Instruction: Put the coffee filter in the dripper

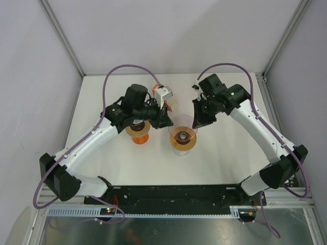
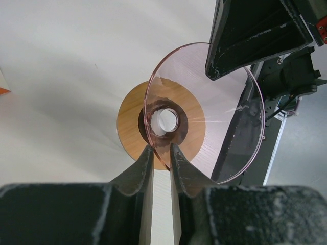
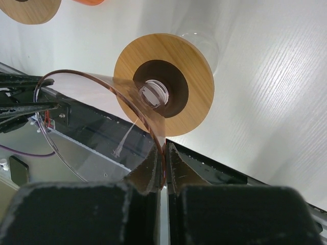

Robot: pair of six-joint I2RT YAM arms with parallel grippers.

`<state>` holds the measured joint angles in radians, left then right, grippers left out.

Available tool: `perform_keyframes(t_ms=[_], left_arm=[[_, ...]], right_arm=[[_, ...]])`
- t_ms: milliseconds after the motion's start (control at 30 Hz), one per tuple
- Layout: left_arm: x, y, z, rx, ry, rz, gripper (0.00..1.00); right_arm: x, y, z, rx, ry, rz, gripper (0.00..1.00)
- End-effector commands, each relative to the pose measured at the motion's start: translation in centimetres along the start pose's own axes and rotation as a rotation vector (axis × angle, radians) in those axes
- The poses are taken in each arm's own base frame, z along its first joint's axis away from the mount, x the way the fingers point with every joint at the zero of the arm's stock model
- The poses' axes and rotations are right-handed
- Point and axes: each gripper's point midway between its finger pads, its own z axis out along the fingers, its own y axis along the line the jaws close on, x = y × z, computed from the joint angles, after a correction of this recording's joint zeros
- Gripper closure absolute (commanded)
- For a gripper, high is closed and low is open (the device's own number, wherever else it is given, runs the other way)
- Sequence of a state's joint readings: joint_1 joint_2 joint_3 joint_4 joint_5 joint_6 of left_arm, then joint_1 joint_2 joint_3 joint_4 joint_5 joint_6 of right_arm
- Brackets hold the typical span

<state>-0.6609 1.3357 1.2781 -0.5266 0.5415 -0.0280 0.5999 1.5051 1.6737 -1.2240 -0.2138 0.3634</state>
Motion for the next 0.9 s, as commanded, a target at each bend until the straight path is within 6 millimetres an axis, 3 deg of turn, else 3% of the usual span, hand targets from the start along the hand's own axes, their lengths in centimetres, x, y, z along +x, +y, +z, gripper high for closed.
perform_keyframes(t_ms=[0,467,867], left_arm=[[2.7,-2.8,0.1,0.142,0.124,-0.064,1.0],[0.6,-3.5,-0.6,0.16,0.091,-0.053,1.0],[2.4,-2.6,0.8,0.159,0.156,-0.09,1.0]], right_arm=[[-0.9,1.9,0.4,-0.051,-0.009,-0.017,1.0],[-1.9,2.7,0.4,-0.066,0.014,-0.036,1.0],[-0.9,0.7,3.1,-0.062,0.08,-0.001,1.0]])
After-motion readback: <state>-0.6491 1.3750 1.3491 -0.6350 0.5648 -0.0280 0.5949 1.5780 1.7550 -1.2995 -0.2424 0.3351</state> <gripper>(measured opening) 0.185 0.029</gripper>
